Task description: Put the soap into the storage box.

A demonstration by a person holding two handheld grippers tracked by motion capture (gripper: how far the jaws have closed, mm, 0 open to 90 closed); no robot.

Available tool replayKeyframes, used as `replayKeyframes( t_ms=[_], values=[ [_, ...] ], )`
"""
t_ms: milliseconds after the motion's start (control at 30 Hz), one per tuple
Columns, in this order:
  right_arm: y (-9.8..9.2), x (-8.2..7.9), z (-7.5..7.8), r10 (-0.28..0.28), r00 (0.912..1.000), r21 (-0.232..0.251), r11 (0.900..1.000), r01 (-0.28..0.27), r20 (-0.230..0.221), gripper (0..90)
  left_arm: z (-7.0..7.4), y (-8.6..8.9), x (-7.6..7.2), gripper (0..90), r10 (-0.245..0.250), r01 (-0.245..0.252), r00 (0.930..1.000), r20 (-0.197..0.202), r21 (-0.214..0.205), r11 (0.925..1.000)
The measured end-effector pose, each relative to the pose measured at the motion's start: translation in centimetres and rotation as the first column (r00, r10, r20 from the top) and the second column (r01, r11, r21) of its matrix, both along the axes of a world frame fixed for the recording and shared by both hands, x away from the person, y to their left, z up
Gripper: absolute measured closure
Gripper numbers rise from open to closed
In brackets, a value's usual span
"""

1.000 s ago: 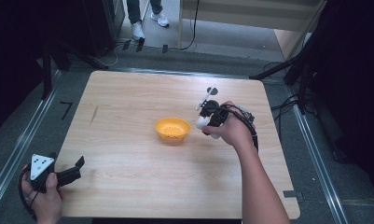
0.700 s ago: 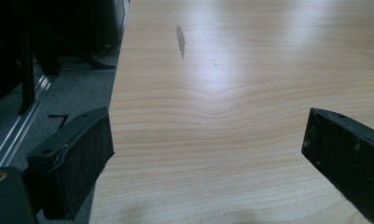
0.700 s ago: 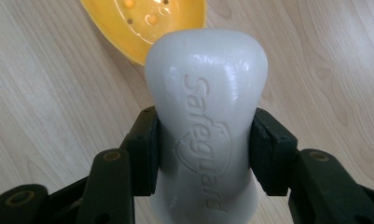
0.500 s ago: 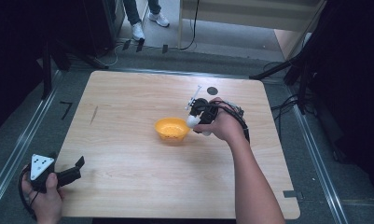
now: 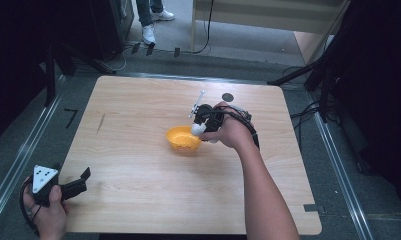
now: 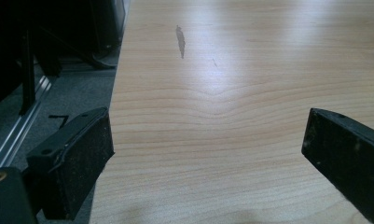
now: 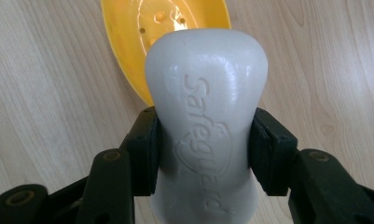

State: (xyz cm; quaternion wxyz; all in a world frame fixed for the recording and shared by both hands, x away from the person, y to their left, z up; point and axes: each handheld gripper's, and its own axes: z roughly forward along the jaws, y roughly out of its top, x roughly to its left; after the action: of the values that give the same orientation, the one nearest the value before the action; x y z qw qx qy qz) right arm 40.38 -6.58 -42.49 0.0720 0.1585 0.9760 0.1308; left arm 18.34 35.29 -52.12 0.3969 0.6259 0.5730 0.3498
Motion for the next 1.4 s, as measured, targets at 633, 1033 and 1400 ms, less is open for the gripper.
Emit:
replayKeyframes(
  t_ms=[633, 1033, 1400],
  values=[
    [3.1, 0.5, -0.7, 0.090, 0.9959, -0.013, 0.9959, -0.090, 0.010, 50.7, 0.0, 0.0, 0.0, 2.2, 0.001, -0.001, 1.0000, 0.001, -0.004, 1.0000],
    [4.5, 0.4, -1.0, 0.120, 0.9928, -0.018, 0.9926, -0.120, -0.003, 50.7, 0.0, 0.0, 0.0, 2.2, 0.005, -0.005, 1.0000, 0.002, -0.005, 1.0000],
    [5.9, 0.5, -1.6, 0.163, 0.9866, -0.054, 0.9851, -0.163, -0.001, 50.7, 0.0, 0.1, 0.0, 2.2, 0.003, -0.003, 1.0000, 0.002, -0.006, 1.0000]
  ],
)
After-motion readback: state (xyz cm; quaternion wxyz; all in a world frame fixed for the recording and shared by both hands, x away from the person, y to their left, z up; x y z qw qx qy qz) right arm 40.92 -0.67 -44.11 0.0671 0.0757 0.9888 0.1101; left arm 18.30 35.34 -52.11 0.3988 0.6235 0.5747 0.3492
